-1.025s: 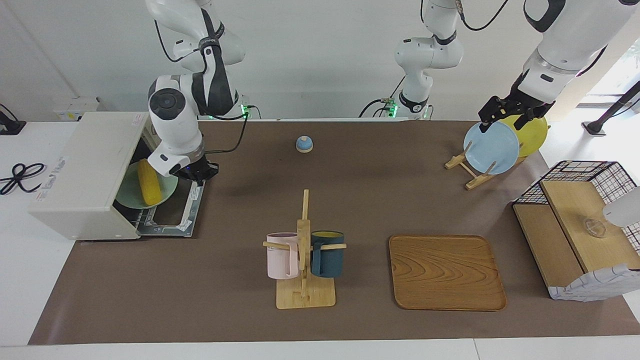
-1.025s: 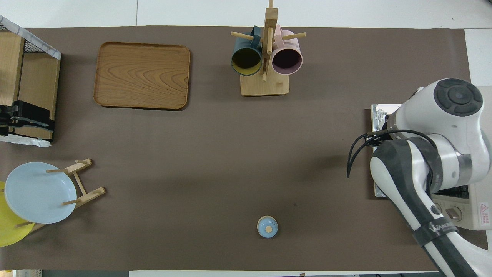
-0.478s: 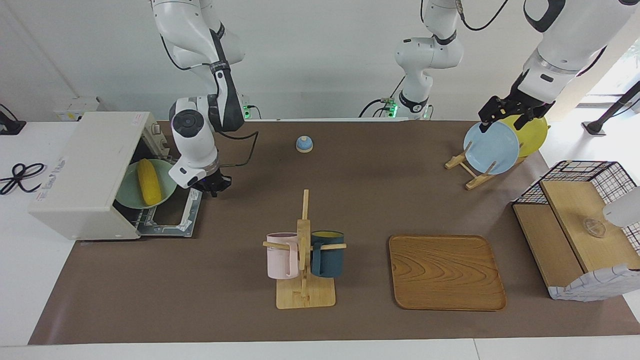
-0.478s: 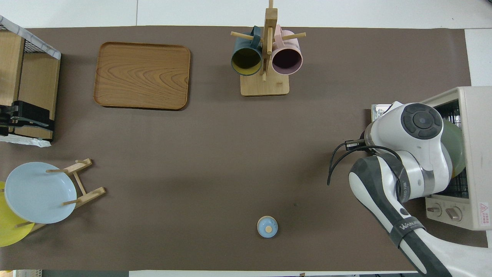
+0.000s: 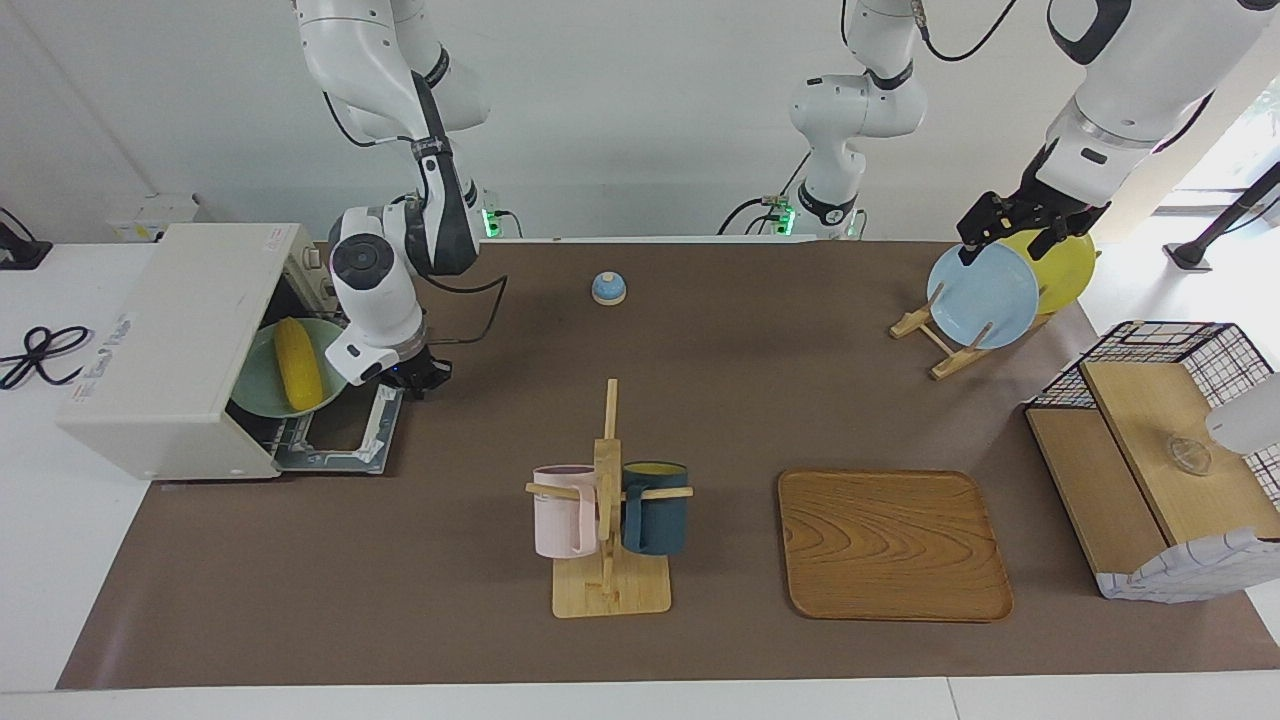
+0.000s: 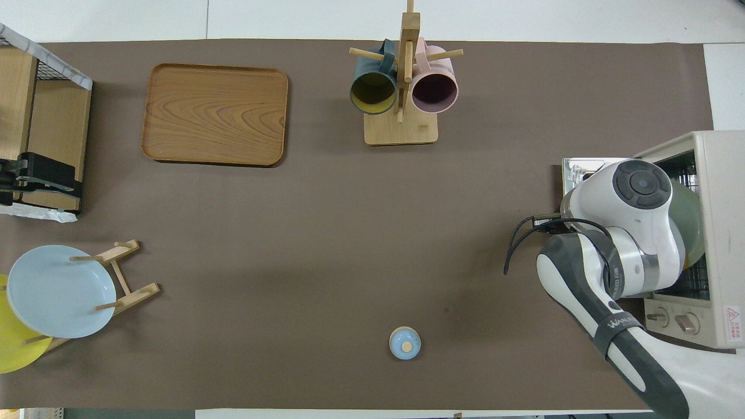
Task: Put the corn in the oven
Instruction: 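Release the plate and push the oven door upward with the right gripper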
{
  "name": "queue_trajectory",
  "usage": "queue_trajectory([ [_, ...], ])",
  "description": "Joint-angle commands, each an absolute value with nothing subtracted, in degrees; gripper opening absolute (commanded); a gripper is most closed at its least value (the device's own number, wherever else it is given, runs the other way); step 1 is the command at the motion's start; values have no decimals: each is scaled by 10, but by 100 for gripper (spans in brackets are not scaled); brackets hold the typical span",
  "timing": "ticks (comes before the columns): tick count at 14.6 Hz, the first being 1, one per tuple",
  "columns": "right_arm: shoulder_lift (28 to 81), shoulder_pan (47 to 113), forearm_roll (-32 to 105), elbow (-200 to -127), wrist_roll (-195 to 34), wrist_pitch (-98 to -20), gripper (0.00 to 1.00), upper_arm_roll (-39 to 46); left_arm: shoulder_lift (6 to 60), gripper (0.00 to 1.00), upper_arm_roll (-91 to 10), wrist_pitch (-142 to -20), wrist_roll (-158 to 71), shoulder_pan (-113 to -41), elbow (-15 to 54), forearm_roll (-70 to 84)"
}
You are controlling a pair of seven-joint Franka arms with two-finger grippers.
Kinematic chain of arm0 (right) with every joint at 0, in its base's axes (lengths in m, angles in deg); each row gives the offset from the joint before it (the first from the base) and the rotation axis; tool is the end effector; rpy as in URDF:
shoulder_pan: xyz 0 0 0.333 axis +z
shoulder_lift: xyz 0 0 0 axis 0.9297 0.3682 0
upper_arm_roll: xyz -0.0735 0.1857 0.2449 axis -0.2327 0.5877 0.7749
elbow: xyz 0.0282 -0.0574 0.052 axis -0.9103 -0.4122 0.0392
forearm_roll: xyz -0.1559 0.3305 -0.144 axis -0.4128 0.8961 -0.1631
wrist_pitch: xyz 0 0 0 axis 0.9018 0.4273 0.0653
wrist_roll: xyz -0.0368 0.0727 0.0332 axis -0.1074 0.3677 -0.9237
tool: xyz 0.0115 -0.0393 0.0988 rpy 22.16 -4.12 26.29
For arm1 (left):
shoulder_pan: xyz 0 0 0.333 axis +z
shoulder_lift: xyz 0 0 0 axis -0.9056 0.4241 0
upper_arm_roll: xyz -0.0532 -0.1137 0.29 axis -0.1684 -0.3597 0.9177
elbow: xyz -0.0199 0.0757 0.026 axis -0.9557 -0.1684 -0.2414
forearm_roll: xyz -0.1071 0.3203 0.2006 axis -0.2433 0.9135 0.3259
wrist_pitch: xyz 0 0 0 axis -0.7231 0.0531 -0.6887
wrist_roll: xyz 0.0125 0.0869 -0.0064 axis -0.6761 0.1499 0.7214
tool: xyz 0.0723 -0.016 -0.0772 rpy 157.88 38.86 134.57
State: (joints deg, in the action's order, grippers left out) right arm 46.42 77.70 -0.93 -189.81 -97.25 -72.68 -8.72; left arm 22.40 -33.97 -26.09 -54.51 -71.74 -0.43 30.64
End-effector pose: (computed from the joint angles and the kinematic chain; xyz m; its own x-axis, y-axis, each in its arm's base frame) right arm 0.5205 0.0349 0.2981 0.9960 0.0083 -0.0890 0.0180 -0.9939 0.1086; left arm 0.5365 -0.0341 0.6336 0.9970 0.0161 -0.0761 0.0176 -0.9997 0.0184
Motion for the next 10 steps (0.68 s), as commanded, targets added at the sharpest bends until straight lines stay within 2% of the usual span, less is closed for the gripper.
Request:
queue_trajectory([
  [1,460,772,-32,-1905,-985,-729,0,-86,208,100,-344,-259,-547,-711,13,310],
  [6,459,762,-96,-1884,-989,-698,0,-87,208,100,-344,-259,-547,-711,13,310],
  [10,455,760,-133,-1805,-966,-596,0,-87,208,100,-344,-259,-547,-711,13,310],
])
